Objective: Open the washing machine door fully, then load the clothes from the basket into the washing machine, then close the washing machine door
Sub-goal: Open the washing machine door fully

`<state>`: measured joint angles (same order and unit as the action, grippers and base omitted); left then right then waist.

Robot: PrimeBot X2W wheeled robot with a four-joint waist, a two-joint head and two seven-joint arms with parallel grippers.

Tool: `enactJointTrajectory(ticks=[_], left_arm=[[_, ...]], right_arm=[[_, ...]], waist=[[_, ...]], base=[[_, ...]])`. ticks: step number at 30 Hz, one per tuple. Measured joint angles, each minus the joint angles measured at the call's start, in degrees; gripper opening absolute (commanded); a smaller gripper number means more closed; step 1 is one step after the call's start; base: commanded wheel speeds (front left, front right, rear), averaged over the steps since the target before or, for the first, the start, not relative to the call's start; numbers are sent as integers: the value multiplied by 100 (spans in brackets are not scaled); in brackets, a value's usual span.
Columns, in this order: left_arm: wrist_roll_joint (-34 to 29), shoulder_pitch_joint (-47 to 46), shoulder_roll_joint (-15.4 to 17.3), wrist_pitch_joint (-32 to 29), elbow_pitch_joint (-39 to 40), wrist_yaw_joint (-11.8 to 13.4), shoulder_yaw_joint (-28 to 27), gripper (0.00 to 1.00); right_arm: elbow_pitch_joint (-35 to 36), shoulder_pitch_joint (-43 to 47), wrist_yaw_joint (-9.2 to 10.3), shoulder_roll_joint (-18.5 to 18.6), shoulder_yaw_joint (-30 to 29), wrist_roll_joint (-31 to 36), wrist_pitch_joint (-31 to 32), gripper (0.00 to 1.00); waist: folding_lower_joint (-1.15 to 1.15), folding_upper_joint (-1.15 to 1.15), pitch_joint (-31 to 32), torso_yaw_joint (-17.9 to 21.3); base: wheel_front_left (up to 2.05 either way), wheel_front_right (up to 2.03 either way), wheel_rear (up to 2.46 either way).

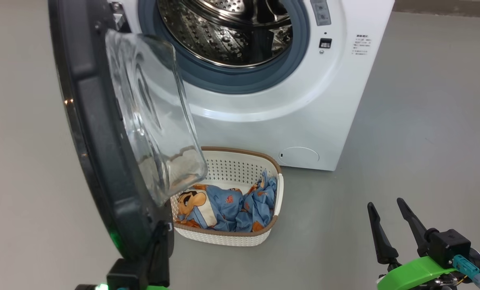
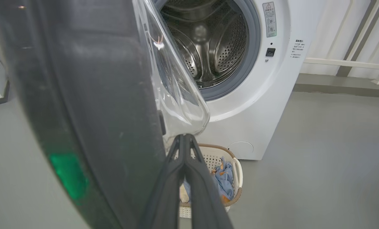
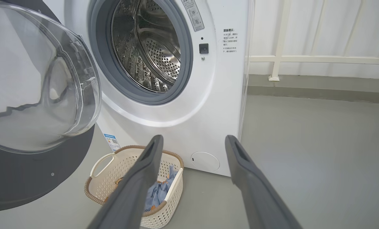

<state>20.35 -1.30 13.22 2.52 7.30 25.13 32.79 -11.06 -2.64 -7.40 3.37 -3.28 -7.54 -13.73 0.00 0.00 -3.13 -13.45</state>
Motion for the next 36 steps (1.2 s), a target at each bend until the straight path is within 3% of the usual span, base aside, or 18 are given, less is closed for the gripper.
enactJointTrajectory(ticks=[22,36], left_arm=[[318,95,490,143,-303,252,-1026,0],[883,-208,806,808,-850,96,-2145,0]], right_arm=[[89,1,0,-5,10,0,34,100],[315,-125,0,42,-33,2,103,100]], waist=[[0,0,-112,-51],[0,0,-508,-9]], base=[[0,0,0],[0,0,0]])
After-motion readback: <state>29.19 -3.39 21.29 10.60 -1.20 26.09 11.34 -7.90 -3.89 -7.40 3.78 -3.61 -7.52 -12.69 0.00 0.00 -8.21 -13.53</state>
